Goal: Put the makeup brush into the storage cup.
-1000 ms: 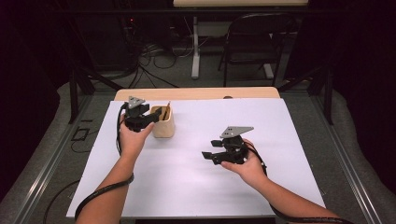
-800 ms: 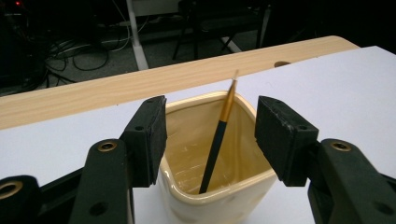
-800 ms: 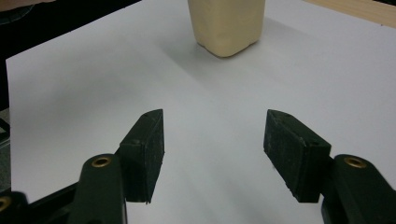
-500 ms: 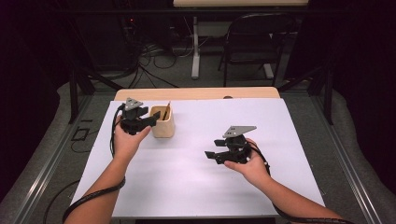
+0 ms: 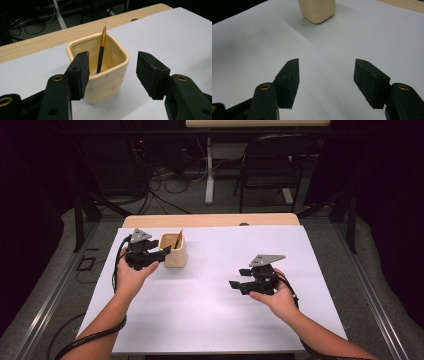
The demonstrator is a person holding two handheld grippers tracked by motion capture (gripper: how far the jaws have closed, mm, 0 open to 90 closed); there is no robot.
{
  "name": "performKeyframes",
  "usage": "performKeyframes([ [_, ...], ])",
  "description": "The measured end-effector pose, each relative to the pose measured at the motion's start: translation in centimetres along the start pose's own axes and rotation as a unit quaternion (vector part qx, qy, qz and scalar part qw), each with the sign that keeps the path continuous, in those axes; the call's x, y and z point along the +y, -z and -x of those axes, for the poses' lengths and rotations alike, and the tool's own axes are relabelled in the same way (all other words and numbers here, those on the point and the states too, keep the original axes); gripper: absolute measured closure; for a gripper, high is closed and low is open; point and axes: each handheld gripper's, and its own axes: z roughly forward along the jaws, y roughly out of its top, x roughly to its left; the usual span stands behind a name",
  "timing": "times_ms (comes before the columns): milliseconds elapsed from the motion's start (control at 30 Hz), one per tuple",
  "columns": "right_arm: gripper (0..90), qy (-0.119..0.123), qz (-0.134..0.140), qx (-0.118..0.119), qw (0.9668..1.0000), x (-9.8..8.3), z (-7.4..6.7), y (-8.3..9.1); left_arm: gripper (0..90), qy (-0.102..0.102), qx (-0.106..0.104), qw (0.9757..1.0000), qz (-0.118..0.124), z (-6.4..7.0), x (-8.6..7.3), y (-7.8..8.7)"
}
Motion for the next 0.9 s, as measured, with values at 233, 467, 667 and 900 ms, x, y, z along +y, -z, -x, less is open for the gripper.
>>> performKeyframes([
  [233, 37.1, -0.003, -0.002, -0.011, 0.9999, -0.3, 0.7, 1.1, 44.2, -0.004, -0.01, 0.9999, -0.004, 0.3, -0.5, 0.6],
  [467, 37.1, -0.006, 0.003, -0.025, 0.9997, -0.9, 1.4, 2.3, 44.2, -0.003, -0.019, 0.9998, -0.008, 0.5, -1.1, 1.4],
  [667, 37.1, -0.013, 0.009, -0.033, 0.9993, -1.2, 2.1, 3.3, 44.2, 0.003, -0.022, 0.9997, -0.012, 0.6, -1.8, 1.7],
  [900, 37.1, -0.021, 0.016, -0.04, 0.9989, -1.5, 2.6, 3.9, 44.1, 0.008, -0.027, 0.9995, -0.013, 0.7, -2.6, 2.0],
])
